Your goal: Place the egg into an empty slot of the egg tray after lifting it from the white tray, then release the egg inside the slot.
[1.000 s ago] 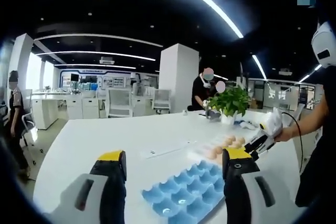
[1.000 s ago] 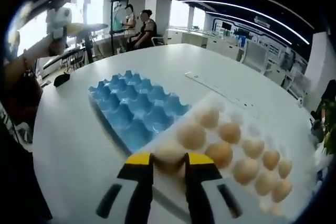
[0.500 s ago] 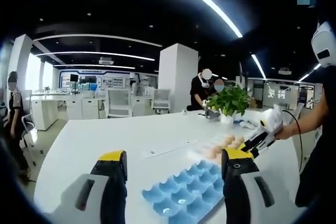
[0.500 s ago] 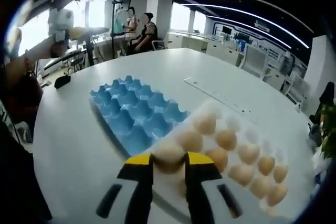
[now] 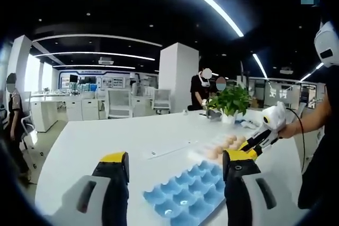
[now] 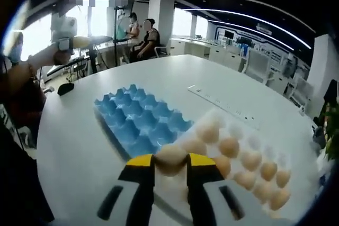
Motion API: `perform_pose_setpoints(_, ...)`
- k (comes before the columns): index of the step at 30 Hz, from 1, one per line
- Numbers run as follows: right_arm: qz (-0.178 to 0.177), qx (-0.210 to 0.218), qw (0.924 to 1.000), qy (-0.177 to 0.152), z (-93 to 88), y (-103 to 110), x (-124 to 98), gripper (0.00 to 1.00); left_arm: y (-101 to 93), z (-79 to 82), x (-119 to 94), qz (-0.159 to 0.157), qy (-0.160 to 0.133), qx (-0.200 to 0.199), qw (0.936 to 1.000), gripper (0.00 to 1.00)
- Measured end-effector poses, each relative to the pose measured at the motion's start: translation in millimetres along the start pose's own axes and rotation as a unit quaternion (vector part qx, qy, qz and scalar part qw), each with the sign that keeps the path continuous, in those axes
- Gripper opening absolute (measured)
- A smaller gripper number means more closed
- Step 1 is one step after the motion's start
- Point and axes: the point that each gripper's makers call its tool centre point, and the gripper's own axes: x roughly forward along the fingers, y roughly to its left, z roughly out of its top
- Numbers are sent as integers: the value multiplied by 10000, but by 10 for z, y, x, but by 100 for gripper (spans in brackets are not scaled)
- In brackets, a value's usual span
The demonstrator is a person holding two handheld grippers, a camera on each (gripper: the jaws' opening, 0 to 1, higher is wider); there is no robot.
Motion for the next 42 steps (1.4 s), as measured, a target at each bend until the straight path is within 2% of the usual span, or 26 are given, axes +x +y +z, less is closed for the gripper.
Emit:
perform_pose_setpoints(12,-12,62,10000,-19,-1,12,-13,22,7,-31,7,-55,67,18,10000,72)
perform_pose_setpoints(23,116,15,9998,-134,117,146,40,22,17,-16,7,-105,58,26,9999,72)
perform_pose_setpoints(33,398,-75,9989,-234,284,414,171,23,68,-27,-19,-158,75,25,9998,71)
perform_pose_setpoints(42,798,-271,9959,-326,467,823,384,23,119,-21,-63,-219,77,42,9997,70)
